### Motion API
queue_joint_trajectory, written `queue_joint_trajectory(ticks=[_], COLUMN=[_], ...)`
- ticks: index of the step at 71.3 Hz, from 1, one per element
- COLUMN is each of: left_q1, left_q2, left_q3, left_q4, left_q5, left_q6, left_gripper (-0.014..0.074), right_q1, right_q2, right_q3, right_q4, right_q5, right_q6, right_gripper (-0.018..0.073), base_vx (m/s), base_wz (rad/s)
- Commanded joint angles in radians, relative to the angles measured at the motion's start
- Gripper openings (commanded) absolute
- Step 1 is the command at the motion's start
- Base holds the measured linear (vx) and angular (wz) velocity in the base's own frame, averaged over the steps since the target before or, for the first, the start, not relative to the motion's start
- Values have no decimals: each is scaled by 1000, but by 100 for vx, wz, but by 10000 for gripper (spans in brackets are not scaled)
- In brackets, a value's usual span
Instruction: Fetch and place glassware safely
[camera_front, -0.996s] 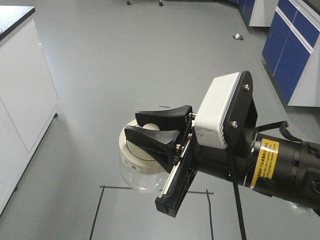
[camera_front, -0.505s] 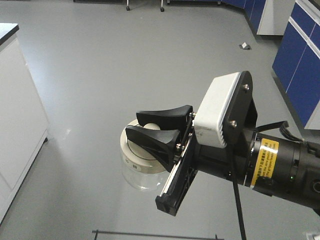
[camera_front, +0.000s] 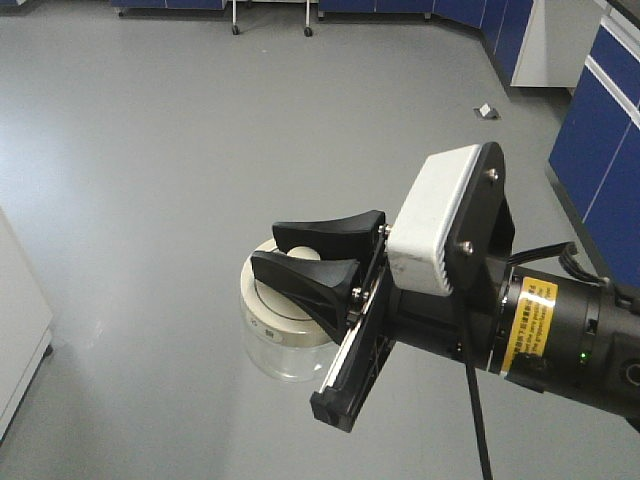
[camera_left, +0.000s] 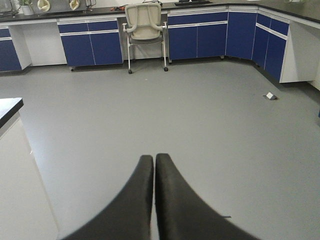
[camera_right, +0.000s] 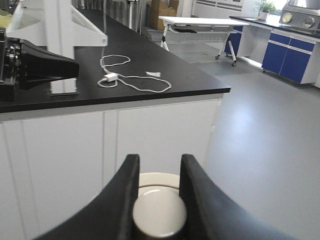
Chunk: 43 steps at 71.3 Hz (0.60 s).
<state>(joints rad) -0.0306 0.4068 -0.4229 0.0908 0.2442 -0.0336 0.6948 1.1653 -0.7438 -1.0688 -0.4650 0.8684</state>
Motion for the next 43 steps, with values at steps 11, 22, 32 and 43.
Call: queue_joint_trajectory(ticks=[11,22,32,43], left_q1=[-7,-7,-7,-7], left_q2=[8,8,8,8], left_q3=[-25,-25,-25,-25], left_q4=[-7,-7,-7,-7], left_q5=[-67,-67,-67,-67], left_q6=[-11,-11,-11,-11], left_gripper=[-7,-7,-7,-7], right_q1=[-1,-1,-1,-1], right_q2=[-26,-26,-26,-26], right_q3=[-33,-33,-33,-33], right_q4=[38,38,38,38], right_q5=[-52,-52,-52,-52], right_q6=[-2,-2,-2,-2], right_gripper=[-3,-3,-3,-3], base_vx=[46,47,48,49], base_wz=[-1,-3,-2,-2])
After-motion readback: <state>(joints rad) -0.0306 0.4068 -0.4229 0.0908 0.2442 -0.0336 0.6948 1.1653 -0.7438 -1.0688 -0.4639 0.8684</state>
